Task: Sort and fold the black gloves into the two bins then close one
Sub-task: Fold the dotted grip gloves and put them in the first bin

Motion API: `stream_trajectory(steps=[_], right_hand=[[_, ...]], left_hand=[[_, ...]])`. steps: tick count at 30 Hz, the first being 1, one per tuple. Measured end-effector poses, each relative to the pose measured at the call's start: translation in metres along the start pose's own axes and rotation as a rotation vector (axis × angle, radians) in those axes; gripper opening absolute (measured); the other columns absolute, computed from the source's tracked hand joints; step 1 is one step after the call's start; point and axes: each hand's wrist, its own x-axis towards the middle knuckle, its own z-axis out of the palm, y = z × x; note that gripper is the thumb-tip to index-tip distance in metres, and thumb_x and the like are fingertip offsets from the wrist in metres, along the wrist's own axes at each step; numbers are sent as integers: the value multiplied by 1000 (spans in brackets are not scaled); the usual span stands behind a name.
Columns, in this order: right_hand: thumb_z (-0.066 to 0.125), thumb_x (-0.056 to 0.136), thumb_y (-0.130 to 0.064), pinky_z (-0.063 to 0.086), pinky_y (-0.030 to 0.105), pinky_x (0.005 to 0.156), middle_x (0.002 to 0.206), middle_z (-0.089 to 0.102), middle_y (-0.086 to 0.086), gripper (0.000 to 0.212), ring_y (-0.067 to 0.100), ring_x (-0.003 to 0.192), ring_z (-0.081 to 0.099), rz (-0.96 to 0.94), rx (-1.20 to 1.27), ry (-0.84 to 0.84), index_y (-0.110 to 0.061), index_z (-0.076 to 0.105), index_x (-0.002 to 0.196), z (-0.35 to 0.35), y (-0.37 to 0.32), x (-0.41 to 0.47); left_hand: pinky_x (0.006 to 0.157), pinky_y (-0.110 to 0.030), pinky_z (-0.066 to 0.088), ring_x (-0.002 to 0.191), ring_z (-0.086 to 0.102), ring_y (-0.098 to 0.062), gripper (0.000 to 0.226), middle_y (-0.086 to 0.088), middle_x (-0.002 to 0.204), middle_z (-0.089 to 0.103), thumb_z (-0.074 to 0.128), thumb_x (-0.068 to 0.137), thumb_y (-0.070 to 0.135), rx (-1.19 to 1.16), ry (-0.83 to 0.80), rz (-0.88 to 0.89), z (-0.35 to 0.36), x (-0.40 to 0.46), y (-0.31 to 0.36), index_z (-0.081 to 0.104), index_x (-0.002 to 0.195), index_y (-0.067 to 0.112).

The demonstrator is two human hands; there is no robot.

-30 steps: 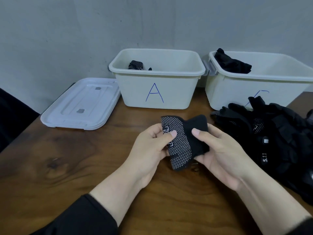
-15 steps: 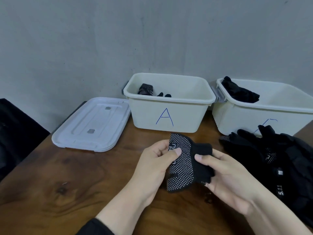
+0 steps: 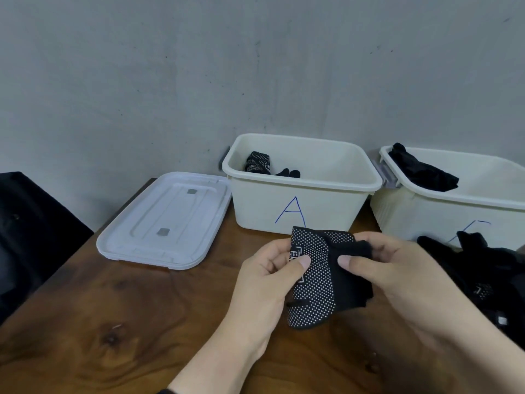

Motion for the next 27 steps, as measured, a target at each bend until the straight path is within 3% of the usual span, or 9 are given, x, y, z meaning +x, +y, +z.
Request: stream_trajectory(steps=[3,8,9,11,13,15,18,22,27], right_hand=[[70,91,-10,58,32,79,90,79,0,14,17,85,76,-65,-144,-26,-21,78,95,-1,-17,9],[66,90,-3,54,48,96,102,78,14,20,32,99,74,-11,54,-102,-16,79,98,7,-24,21],[66,89,-1,54,48,95,102,77,15,20,33,99,74,-16,81,-89,-12,79,98,7,-28,23],[65,86,1,56,44,91,102,77,17,20,34,98,74,-52,122,-63,-8,78,99,2,-40,28],[66,81,-2,61,37,86,104,77,17,23,32,98,74,-121,141,-52,-4,76,101,-6,-60,36],[65,78,-6,61,30,79,104,77,16,29,28,97,75,-197,126,-50,-3,74,106,-20,-85,52],[62,88,-5,55,35,81,108,75,20,23,28,99,72,-231,48,-54,-3,70,109,-31,-120,89],[53,98,2,60,25,68,96,76,12,17,19,83,74,-141,130,-77,-4,66,106,-12,-136,152],[51,100,1,62,25,67,92,73,8,15,15,74,72,74,296,-135,-7,62,103,29,-128,222]], left_hand=[[94,-42,57,107,71,-30,22,-12,111,76,63,95,9,-41,23,25,-2,3,4,77,110,17],[96,-55,55,104,67,-44,20,-21,106,73,76,90,23,-48,117,40,-16,14,9,76,109,20],[90,-52,58,97,68,-42,21,-19,102,73,78,87,30,-21,149,80,-19,16,10,77,107,23],[78,-31,59,87,72,-23,21,-4,95,76,73,85,41,97,237,225,-27,18,13,76,101,28],[80,-14,50,92,69,-9,10,10,99,73,66,94,42,302,369,375,-38,23,16,72,99,36],[83,-7,44,103,62,-5,14,21,107,65,59,97,33,449,484,472,-48,31,19,66,103,44],[103,-17,40,127,49,-5,27,29,128,50,51,96,40,602,508,526,-64,51,19,53,122,51],[119,-40,33,143,32,-1,48,34,146,35,43,98,43,620,470,466,-76,77,20,39,146,43],[124,-35,24,145,21,11,53,30,157,29,38,99,47,631,368,436,-84,99,24,26,150,50]])
